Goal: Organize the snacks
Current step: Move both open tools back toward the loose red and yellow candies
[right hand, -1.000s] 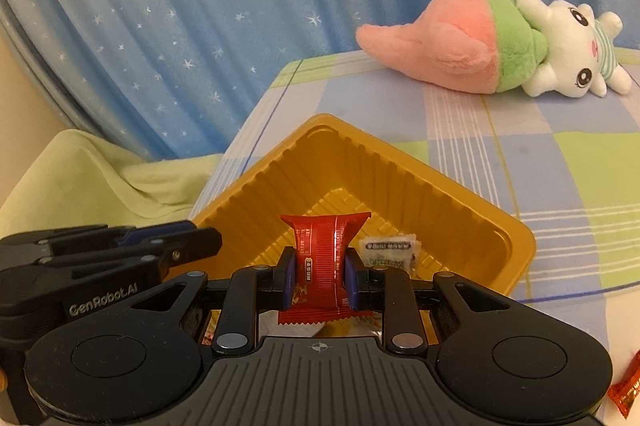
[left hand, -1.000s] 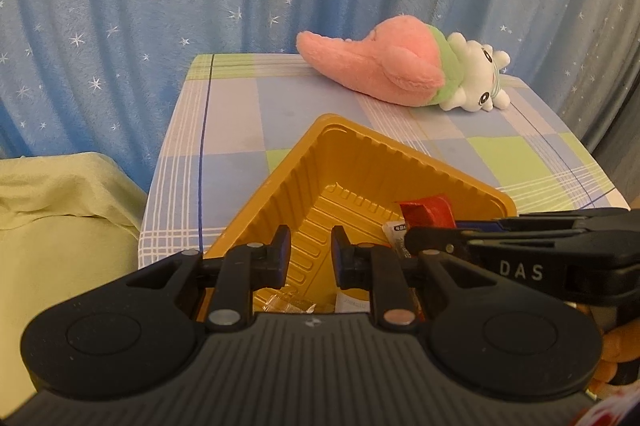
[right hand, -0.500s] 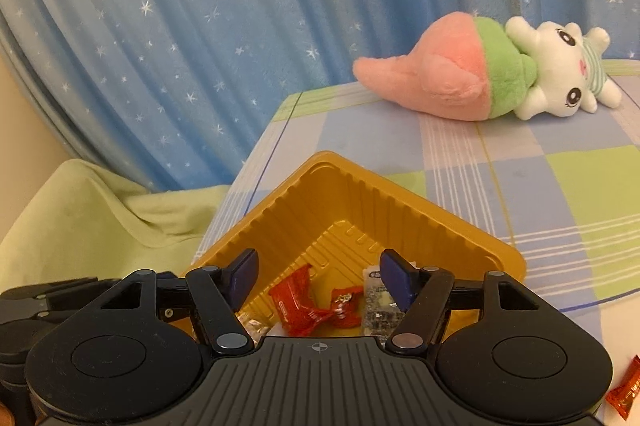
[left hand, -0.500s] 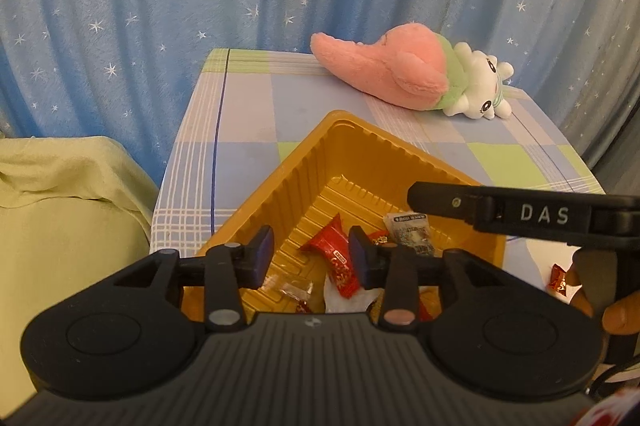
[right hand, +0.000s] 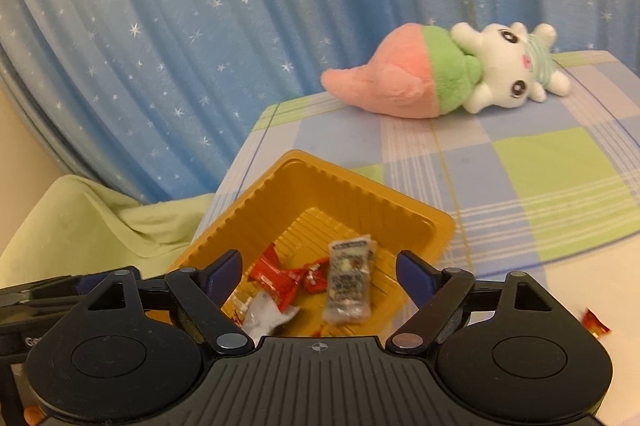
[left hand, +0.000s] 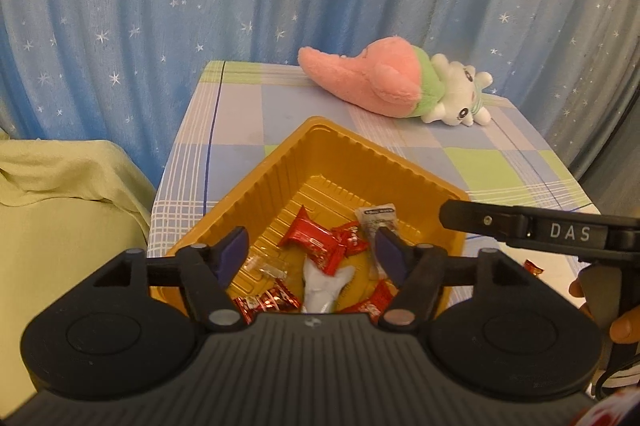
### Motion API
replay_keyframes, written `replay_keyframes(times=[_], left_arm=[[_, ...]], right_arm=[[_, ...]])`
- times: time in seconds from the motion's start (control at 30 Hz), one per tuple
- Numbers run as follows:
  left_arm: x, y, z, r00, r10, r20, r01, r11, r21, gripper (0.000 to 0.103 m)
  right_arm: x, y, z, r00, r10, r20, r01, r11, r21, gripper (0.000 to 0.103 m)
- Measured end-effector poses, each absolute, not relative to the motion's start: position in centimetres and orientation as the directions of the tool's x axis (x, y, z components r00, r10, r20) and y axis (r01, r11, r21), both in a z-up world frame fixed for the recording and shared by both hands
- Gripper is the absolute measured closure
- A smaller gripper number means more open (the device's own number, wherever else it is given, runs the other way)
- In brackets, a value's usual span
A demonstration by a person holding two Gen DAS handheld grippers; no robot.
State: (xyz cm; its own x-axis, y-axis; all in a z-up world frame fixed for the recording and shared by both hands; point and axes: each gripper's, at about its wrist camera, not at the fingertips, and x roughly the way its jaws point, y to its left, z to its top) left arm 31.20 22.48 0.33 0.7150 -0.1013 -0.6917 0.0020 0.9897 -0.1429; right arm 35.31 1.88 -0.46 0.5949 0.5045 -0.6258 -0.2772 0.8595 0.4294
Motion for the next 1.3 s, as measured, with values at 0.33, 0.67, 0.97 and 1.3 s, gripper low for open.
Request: replay_keyframes(times=[0.33, 0.67, 0.97, 1.3], left_arm=[[27.5, 19.1, 1.3, 0.712, -0.147, -0.686, 0.039, 0.985, -0.17, 0.032], [23.7, 13.8, 0.8, 0.68, -0.207, -0.703, 0.118, 0.978, -0.174, 0.032], [21.4, 10.3, -0.6, 0.638, -0.23, -0.735, 0.146, 0.973, -0.178, 0.032], [20.0, 7.5, -2.4, 0.598, -0.218, -0.771, 0.141, 0.976, -0.167, 0.032]], right_arm=[[30.8, -2.1, 0.0, 0.608, 0.476, -0.636, -0.251, 0.875, 0.415, 0.018], [26.1, -6.6, -0.7, 0.595, 0.447, -0.668, -0.235, 0.891, 0.387, 0.018], [22.8, -10.9, -2.1, 0.569, 0.426, -0.704, -0.206, 0.902, 0.38, 0.018], [20.5, -14.2, -3.9, 0.539, 0.389, -0.747, -0.199, 0.921, 0.336, 0.018]])
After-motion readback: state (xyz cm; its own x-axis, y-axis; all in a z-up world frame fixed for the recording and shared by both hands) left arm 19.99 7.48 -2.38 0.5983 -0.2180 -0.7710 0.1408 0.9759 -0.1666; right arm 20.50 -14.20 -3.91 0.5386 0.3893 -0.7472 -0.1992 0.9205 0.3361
